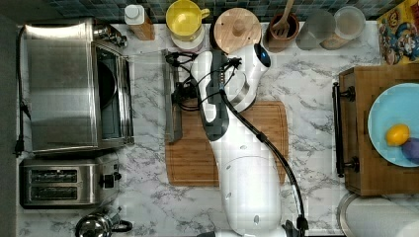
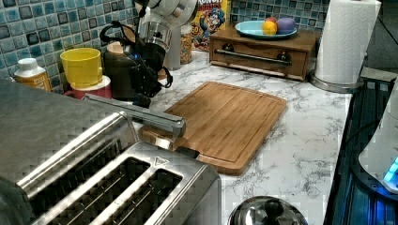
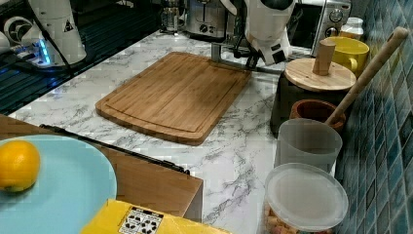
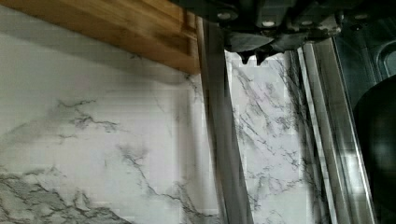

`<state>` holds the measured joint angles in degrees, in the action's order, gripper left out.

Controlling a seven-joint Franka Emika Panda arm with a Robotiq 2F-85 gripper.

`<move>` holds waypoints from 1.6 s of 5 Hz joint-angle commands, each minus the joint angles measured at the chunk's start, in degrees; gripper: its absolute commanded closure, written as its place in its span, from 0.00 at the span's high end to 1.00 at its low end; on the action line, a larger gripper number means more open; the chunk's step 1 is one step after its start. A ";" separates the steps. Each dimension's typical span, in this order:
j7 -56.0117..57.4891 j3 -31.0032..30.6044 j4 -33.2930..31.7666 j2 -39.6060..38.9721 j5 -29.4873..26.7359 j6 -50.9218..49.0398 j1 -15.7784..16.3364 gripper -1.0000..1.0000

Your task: Close the oven.

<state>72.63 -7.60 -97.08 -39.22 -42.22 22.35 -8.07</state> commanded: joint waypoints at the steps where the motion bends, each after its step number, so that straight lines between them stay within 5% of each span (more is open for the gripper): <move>1: -5.24 -7.70 4.18 16.63 2.95 1.82 10.15 0.00; 2: -13.22 -5.28 5.15 18.22 10.86 5.11 15.96 0.00; 3: -22.30 -4.05 7.70 17.29 24.42 6.03 21.01 0.00; 4: -25.62 -3.74 9.70 16.00 26.81 5.99 21.63 0.00; 8: -48.76 -0.32 18.46 17.53 56.85 -0.42 34.81 0.00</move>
<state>27.03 -7.57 -87.85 -25.22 12.62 22.86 24.42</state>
